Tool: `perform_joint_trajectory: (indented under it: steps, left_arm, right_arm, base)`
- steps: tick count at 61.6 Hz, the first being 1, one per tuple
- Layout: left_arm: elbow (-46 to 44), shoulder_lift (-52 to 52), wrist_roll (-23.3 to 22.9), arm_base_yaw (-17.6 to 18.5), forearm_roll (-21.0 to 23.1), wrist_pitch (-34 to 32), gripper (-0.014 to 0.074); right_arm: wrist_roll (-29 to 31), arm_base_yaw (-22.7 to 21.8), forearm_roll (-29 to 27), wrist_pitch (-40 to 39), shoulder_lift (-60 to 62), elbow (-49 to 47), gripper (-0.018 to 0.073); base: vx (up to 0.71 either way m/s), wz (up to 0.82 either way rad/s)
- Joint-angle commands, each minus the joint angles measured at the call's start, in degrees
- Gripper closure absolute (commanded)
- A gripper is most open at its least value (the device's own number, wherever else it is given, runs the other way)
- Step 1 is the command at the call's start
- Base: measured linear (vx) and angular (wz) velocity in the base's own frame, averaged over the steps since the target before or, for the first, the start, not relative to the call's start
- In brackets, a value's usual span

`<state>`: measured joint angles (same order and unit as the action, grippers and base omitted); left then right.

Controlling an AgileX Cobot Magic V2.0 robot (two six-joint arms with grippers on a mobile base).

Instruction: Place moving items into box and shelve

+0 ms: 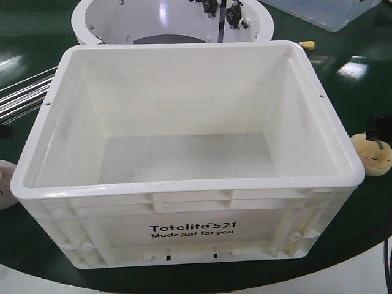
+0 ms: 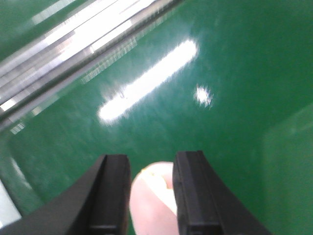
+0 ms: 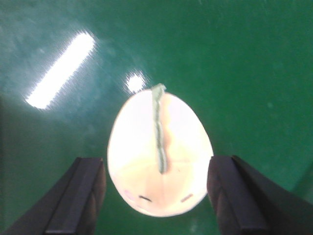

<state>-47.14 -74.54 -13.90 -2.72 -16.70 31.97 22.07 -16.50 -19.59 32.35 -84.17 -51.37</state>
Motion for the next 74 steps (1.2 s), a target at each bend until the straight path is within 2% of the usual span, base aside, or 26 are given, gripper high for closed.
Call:
perform_joint_trajectory:
  steps: [1,4,8,16,30,40,46,54,62,68,74]
  left_arm:
    - [-1.47,-0.72,5.91,-1.11,6.72,-3.44,0.0252]
    - [-1.47,-1.47,8.24,-1.33,9.17,-2.59,0.0252]
    - [-1.47,-2.23,10.22,-1.33,10.21,-0.25,0.0252]
    - [-1.47,-2.45,10.43,-1.33,9.99,3.86,0.0251]
    - [-1.47,-2.45,8.23,-1.33,7.62,5.19,0.0251]
    - [-1.52,-2.45,9.81,-1.33,6.16,6.12,0.0248]
    - [-1.52,-2.45,10.20,-1.27,5.93,5.89,0.0213]
    - [-1.52,-2.62,10.74,-1.27,6.05,5.26,0.0110]
    - [-1.52,-2.75,9.92,-1.27,8.84,3.41,0.0020]
    - [-1.47,-3.21,10.05,-1.27,13.40,2.85,0.0005]
    - [-1.47,-4.70,10.63,-1.27,15.66,2.91,0.0006]
  right_arm:
    - [2.41,-0.14,-2.01,-1.34,1.26,-1.46,0.0065]
    - [3.02,-0.14,-2.01,-1.18,1.11,-1.46,0.0065]
    - [3.02,-0.14,-2.01,-1.18,1.11,-1.46,0.0065]
    - [3.02,-0.14,-1.81,-0.29,1.11,-1.46,0.0065]
    - [2.80,-0.14,-1.80,0.36,1.11,-1.46,0.0065]
    - [2.80,-0.14,-1.80,0.36,1.11,-1.46,0.0065]
    - [2.80,-0.14,-1.79,0.49,1.11,-1.46,0.0065]
    - [2.97,-0.14,-1.31,0.63,1.11,-1.46,0.0065]
    - [2.85,-0.14,-1.56,-0.10,1.11,-1.46,0.0065]
    - [2.93,-0.14,-1.50,-1.60,0.68,-1.46,0.0065]
    - [3.29,-0.14,-0.03,-1.30,-1.04,-1.46,0.0065]
  base:
    - [0.00,0.00]
    - [0.00,0.00]
    - [0.00,0.00]
    - [0.00,0.00]
    - [0.00,0.00]
    - [0.00,0.00]
    - [0.00,0.00]
    - [0.00,0.00]
    - [0.00,0.00]
    - [0.00,0.00]
    - [0.00,0.00]
